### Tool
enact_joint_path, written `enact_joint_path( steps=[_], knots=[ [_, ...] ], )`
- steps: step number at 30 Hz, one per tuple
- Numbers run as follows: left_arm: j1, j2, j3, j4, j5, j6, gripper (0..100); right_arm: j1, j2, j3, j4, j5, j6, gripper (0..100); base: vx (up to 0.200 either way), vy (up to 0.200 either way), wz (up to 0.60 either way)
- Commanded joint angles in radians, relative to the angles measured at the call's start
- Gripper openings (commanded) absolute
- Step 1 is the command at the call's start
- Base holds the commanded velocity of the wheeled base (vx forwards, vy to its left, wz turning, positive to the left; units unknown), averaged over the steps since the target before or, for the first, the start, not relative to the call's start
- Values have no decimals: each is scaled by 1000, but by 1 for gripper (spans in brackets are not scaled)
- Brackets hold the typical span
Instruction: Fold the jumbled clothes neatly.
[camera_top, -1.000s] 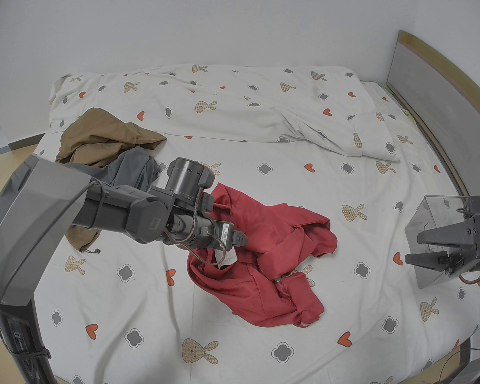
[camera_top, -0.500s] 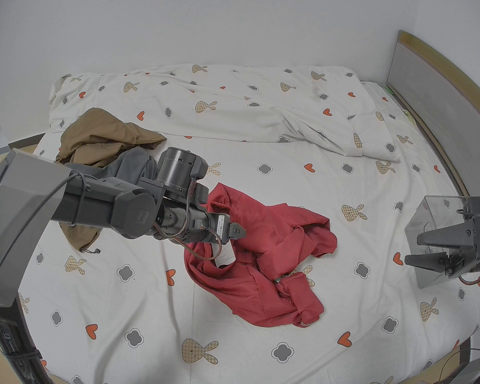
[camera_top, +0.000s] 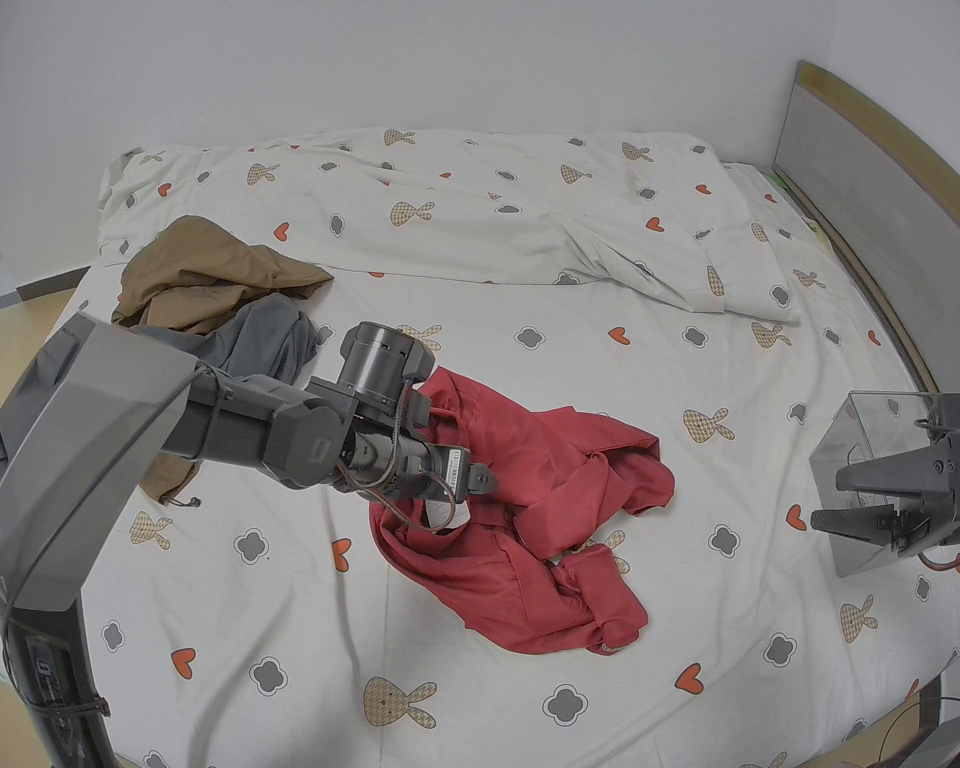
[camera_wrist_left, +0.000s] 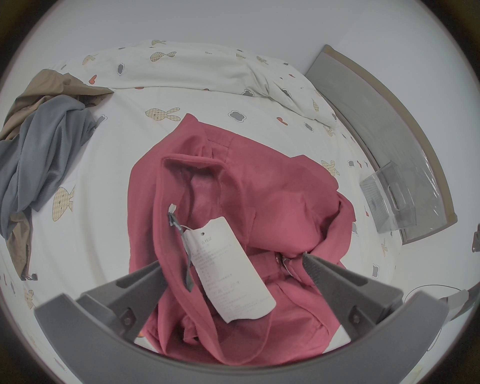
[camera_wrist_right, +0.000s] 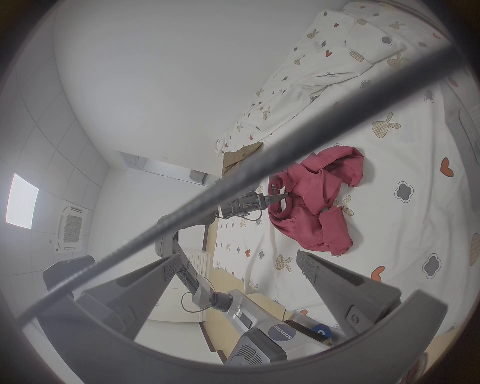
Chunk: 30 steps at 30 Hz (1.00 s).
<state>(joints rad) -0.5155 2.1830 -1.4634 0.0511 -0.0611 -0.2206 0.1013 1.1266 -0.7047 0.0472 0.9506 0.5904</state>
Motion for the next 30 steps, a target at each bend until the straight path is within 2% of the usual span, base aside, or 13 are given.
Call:
enact_joint_path(
  steps=[1,2,11,16,22,26,28,30],
  knots=[
    [0,60,-38,1,0,0,100,-2,-1,1,0,0,0,100,0,0,0],
    [0,61,-41,0,0,0,0,-2,1,1,0,0,0,100,0,0,0],
    [6,81,-61,3,0,-22,0,-3,-2,1,0,0,0,100,0,0,0],
    [31,6,-40,12,0,-49,0,-3,-2,-1,0,0,0,100,0,0,0],
    [127,-186,14,44,-5,-51,0,-2,-1,1,0,0,0,100,0,0,0],
    [246,-328,17,153,-8,-45,0,5,10,-1,0,-1,0,100,0,0,0],
    [269,-351,17,168,-8,-45,0,5,16,-1,0,-1,0,100,0,0,0],
    [345,-413,21,207,-8,-34,0,8,52,-10,0,-4,0,100,0,0,0]
  ],
)
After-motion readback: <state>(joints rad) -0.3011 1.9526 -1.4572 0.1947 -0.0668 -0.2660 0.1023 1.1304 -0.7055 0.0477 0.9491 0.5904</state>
